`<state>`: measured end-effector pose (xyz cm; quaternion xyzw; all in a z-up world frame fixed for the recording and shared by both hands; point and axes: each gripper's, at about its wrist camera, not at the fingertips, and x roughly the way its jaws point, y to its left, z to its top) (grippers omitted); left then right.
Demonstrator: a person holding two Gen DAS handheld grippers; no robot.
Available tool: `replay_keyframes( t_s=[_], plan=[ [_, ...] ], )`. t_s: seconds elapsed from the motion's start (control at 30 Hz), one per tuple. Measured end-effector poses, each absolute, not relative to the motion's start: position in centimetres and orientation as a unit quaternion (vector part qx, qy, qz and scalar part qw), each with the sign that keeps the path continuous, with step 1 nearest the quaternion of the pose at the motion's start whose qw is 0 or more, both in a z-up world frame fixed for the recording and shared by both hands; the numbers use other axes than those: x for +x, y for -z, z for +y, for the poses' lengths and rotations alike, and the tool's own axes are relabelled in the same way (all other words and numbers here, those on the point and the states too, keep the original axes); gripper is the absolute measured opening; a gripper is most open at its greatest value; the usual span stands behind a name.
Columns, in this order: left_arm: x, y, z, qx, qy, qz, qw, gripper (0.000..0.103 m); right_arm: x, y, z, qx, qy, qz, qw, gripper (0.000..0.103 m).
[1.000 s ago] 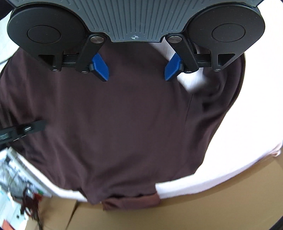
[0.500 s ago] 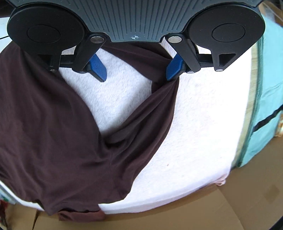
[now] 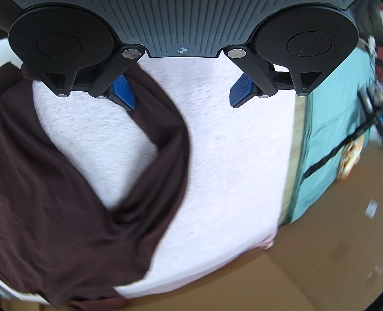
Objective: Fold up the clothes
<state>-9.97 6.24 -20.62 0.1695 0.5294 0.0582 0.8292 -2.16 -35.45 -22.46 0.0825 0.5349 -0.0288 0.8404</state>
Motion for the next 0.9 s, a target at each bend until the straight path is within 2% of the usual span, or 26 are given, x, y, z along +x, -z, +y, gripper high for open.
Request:
replay_keyframes(
  t_s=[0.2, 0.37, 0.47, 0.53, 0.57, 0.6, 0.67, 0.73, 0.77, 0.9],
  plan=[
    [-11.0, 18.1, 3.4, 0.077, 0.033, 0.503, 0.860, 0.089, -1.3, 21.5, -32.4, 0.142, -0.044, 0.504, 0.851, 0.057],
    [-11.1, 20.3, -1.8, 0.121, 0.089, 0.510, 0.847, 0.089, -0.2, 23.7, -29.3, 0.142, -0.069, 0.527, 0.835, 0.057],
    [-11.1, 22.0, -2.2, 0.135, 0.084, 0.527, 0.835, 0.089, 0.2, 24.8, -28.7, 0.143, -0.065, 0.533, 0.831, 0.057],
    [-11.2, 22.2, -1.4, 0.119, 0.079, 0.534, 0.834, 0.089, 0.2, 25.0, -28.4, 0.133, -0.071, 0.531, 0.834, 0.049],
    [-11.2, 22.2, -0.8, 0.110, 0.075, 0.539, 0.832, 0.089, 0.1, 25.0, -28.3, 0.131, -0.074, 0.531, 0.834, 0.036],
    [-11.1, 22.2, -0.2, 0.108, 0.072, 0.542, 0.830, 0.090, -0.1, 25.0, -28.2, 0.129, -0.076, 0.532, 0.833, 0.030],
    [-11.2, 22.1, 0.8, 0.124, 0.063, 0.546, 0.826, 0.092, -0.2, 25.1, -28.0, 0.120, -0.076, 0.532, 0.835, 0.027],
    [-11.5, 22.1, 1.7, 0.156, 0.041, 0.550, 0.820, 0.093, -0.3, 25.1, -27.8, 0.110, -0.078, 0.531, 0.837, 0.018],
    [-11.7, 22.1, 2.2, 0.172, 0.030, 0.551, 0.816, 0.093, -0.4, 25.1, -27.7, 0.107, -0.079, 0.530, 0.837, 0.007],
    [-11.8, 21.8, 5.0, 0.177, -0.019, 0.567, 0.804, 0.094, -0.9, 24.4, -28.4, 0.115, -0.074, 0.517, 0.845, 0.002]
  ],
)
